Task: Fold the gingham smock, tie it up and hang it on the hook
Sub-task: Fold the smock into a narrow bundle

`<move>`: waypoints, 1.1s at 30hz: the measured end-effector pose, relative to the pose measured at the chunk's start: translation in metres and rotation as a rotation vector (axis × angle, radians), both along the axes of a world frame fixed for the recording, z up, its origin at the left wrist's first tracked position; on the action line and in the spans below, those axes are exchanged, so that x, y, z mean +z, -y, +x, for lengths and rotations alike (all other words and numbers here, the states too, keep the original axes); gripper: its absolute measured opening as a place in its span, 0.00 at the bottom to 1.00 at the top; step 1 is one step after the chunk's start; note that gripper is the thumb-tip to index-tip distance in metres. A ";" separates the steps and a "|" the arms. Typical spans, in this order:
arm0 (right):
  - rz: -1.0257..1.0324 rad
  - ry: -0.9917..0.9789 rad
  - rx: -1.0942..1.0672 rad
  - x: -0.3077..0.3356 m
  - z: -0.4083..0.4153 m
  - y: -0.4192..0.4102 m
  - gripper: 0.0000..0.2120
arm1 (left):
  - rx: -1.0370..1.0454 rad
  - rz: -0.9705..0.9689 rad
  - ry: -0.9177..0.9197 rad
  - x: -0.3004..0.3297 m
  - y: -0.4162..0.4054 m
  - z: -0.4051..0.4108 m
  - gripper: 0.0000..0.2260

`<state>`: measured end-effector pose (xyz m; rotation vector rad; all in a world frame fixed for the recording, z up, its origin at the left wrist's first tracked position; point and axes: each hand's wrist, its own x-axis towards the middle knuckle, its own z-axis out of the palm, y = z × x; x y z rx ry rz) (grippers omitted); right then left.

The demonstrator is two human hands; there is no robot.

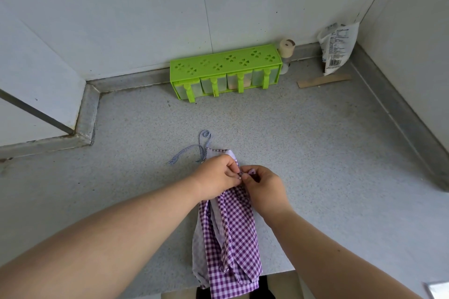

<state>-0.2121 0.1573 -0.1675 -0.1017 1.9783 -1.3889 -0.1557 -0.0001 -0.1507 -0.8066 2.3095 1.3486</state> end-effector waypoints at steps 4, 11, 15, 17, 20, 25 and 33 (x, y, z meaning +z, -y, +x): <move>-0.022 -0.032 0.010 -0.001 0.001 0.000 0.08 | 0.016 0.061 0.030 -0.004 0.006 -0.006 0.11; 0.131 -0.260 0.387 0.005 -0.015 -0.009 0.11 | -0.091 -0.034 0.038 -0.006 0.004 -0.014 0.07; 0.224 -0.341 0.467 0.007 -0.021 -0.008 0.07 | -0.192 -0.145 0.024 -0.003 0.002 -0.012 0.07; 0.241 -0.378 0.516 0.007 -0.021 -0.008 0.08 | -0.216 -0.179 0.016 -0.003 0.001 -0.009 0.08; 0.268 -0.467 0.601 0.006 -0.025 -0.008 0.07 | -0.233 -0.220 0.007 -0.001 -0.002 -0.006 0.10; 0.427 -0.489 0.531 0.007 -0.024 0.000 0.03 | -0.197 -0.277 -0.083 -0.002 -0.009 -0.003 0.10; 0.466 -0.525 0.364 -0.006 -0.010 0.010 0.05 | -0.270 -0.376 -0.075 0.002 -0.014 -0.008 0.11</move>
